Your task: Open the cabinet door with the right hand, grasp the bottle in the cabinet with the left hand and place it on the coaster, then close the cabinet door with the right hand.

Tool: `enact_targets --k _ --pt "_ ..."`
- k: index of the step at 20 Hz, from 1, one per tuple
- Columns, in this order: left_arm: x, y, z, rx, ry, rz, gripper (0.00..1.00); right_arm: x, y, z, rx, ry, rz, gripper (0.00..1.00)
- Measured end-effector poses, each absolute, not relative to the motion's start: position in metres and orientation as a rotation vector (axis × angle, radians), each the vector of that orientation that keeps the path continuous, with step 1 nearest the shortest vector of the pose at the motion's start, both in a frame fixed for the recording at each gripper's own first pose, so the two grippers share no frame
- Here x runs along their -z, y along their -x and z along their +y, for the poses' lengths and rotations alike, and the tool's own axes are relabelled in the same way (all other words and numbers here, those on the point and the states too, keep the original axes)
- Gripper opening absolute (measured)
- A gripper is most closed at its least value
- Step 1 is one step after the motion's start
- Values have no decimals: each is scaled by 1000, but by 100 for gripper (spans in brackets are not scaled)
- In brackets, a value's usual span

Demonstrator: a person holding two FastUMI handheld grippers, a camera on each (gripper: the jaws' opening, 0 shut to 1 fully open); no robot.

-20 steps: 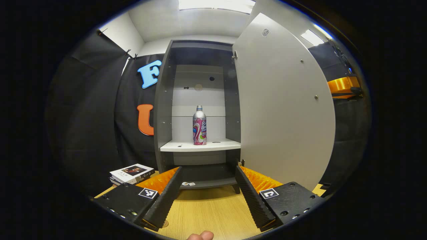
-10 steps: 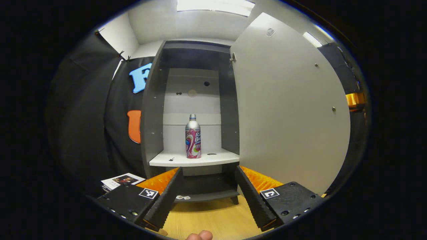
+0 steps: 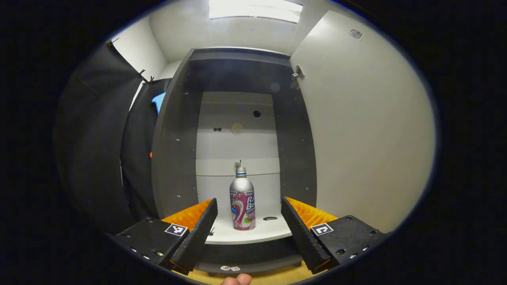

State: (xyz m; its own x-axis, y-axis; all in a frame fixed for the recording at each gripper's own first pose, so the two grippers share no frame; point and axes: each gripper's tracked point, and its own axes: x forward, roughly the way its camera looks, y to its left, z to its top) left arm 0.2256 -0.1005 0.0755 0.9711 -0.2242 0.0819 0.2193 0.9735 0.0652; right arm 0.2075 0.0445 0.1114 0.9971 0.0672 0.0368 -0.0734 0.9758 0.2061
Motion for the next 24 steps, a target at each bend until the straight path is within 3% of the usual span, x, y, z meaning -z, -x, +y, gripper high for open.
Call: enact_targets --k 10,19,23,24 --pt "-34 -338 -113 186 -92 1 97 -104 -201 32 12 -110 -3 78" --pt "-23 -378 -122 183 -121 7 100 -91 -193 12 105 -142 22 78" --pt "-19 -389 -119 177 -108 15 96 -90 -193 10 115 -151 19 79" --pt "-20 -388 -116 171 -101 12 89 -90 -193 12 112 -151 19 79"
